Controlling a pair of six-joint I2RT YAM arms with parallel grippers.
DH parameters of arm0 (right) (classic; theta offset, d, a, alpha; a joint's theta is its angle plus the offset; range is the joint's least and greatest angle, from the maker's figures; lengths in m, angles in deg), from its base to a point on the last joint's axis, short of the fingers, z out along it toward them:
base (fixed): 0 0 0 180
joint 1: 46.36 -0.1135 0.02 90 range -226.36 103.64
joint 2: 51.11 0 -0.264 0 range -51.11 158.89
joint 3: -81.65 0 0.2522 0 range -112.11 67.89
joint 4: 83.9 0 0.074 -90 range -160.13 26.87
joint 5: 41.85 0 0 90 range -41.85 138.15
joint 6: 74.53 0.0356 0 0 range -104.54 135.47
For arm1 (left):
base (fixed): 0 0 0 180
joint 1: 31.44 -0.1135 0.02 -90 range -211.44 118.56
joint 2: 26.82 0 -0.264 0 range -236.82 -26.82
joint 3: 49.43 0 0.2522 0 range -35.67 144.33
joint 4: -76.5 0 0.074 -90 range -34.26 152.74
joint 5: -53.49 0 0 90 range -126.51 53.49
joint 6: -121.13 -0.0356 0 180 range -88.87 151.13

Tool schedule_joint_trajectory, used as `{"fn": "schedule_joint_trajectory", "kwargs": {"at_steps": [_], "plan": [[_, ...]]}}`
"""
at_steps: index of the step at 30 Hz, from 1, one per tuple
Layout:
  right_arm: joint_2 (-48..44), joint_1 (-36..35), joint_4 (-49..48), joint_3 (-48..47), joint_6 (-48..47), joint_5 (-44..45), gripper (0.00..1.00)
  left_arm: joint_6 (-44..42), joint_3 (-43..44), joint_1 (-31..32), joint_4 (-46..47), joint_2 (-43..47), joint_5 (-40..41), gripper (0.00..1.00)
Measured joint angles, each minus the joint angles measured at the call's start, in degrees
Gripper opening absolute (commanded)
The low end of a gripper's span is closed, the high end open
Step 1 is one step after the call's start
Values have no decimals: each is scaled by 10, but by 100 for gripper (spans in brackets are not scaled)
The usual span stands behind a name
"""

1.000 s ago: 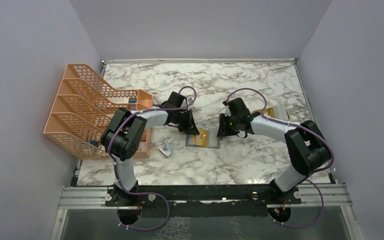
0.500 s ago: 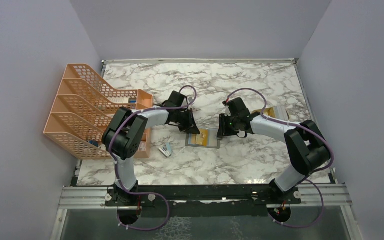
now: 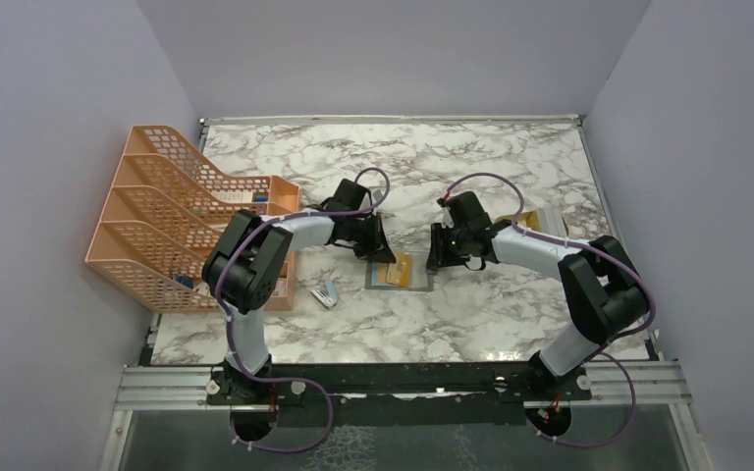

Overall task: Put the credit cards into the card holder
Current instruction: Insert the credit card into the card holder.

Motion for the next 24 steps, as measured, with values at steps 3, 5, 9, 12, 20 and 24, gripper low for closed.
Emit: {"fn": "schedule_joint_trajectory", "kwargs": {"at_steps": [3, 5, 9, 12, 20, 24], "plan": [[0, 0, 0, 0, 4, 0, 32, 7, -7, 0, 12, 0, 0, 0], [0, 0, 0, 0, 9, 0, 35, 15, -13, 0, 23, 0, 0, 0], [-3, 0, 7, 0, 17, 0, 39, 29, -21, 0, 42, 0, -1, 0], [-14, 0, 13, 0, 22, -1, 39, 37, -26, 2, 54, 0, 0, 0], [-34, 0, 13, 8, 32, -19, 30, 40, -33, 4, 71, 0, 0, 0], [-34, 0, 13, 14, 33, -21, 26, 40, -33, 4, 72, 1, 0, 0]]}}
